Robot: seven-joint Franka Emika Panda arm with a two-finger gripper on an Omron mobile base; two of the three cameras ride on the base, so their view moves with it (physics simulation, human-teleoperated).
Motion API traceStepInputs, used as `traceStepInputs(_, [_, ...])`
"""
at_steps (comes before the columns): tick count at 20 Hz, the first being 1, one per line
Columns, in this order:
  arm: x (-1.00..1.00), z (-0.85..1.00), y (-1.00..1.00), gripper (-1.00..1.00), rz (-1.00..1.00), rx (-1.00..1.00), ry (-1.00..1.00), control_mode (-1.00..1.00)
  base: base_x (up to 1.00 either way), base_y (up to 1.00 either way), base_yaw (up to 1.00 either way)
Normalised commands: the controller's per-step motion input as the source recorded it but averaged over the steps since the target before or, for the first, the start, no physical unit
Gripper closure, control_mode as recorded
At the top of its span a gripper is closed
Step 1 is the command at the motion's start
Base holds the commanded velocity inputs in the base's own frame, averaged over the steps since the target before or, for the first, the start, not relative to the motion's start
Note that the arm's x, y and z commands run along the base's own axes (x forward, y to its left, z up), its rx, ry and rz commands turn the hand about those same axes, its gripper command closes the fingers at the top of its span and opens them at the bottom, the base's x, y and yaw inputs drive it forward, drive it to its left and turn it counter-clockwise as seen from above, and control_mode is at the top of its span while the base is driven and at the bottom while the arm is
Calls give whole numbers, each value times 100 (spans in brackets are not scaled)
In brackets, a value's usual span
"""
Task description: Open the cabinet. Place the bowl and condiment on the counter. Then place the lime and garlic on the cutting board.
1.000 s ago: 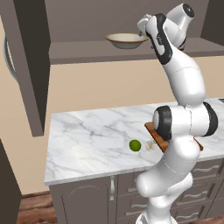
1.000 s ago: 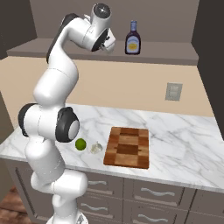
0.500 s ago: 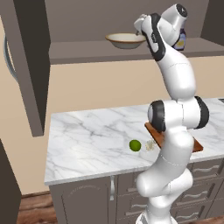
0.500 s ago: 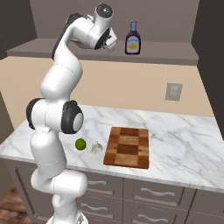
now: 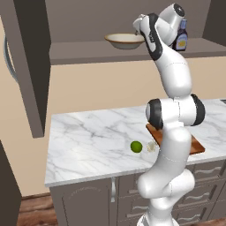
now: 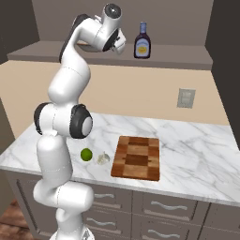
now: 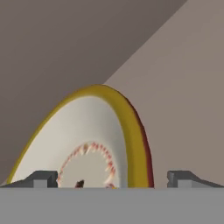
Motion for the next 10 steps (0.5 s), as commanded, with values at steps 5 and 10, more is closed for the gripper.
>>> traceStepInputs(5, [6,0,0,100,0,0,6,-100,0,0,0])
traceStepInputs(10, [0,0,0,100,0,0,9,-100,0,0,0])
